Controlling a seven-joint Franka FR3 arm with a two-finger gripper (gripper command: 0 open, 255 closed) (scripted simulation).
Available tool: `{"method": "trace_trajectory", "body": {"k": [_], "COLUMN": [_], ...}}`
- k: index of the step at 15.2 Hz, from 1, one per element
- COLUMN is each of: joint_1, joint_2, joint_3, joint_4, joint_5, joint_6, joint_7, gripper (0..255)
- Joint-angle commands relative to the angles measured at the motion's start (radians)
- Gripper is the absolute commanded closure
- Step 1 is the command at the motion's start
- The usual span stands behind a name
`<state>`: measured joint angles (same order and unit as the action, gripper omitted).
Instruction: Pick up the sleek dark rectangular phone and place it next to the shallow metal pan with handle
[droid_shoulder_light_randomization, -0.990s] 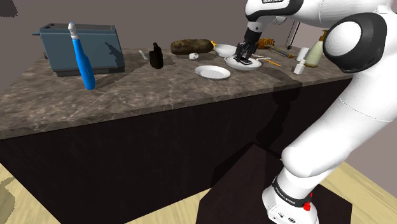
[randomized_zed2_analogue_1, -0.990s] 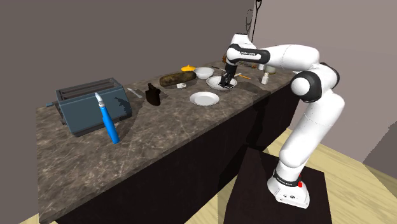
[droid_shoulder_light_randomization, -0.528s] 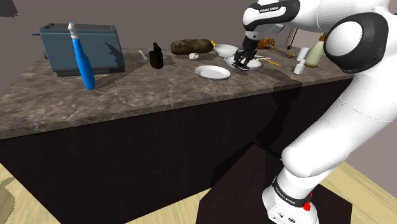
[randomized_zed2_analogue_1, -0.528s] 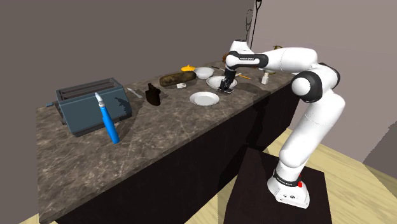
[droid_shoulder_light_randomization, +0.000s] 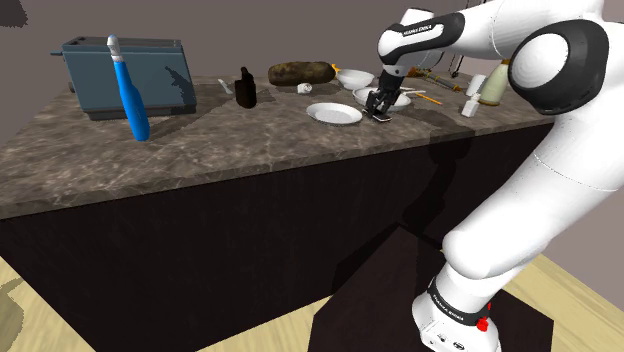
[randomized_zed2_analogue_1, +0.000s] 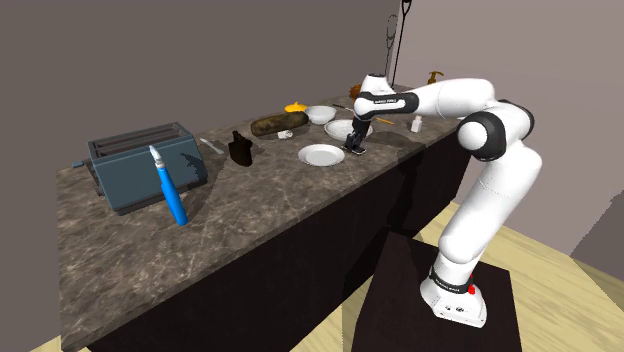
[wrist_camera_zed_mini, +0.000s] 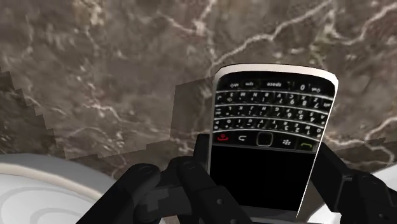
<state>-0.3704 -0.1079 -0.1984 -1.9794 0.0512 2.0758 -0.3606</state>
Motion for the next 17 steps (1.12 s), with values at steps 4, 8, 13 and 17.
{"method": "trace_trajectory", "body": {"k": [4, 8, 13, 17], "joint_1": [0.001, 0.001, 0.001, -0.001], "joint_2": [0.001, 0.001, 0.001, -0.036], "joint_3": [0.001, 0.001, 0.001, 0.001], "joint_4": [-0.006, -0.006, -0.006, 0.078], "joint_5": [0.0, 0.0, 0.0, -0.01], "joint_6": [0.008, 0.008, 0.008, -0.112], "joint_7": [0.001, 0.001, 0.001, 0.008], "gripper": [255, 0, 0, 0]}}
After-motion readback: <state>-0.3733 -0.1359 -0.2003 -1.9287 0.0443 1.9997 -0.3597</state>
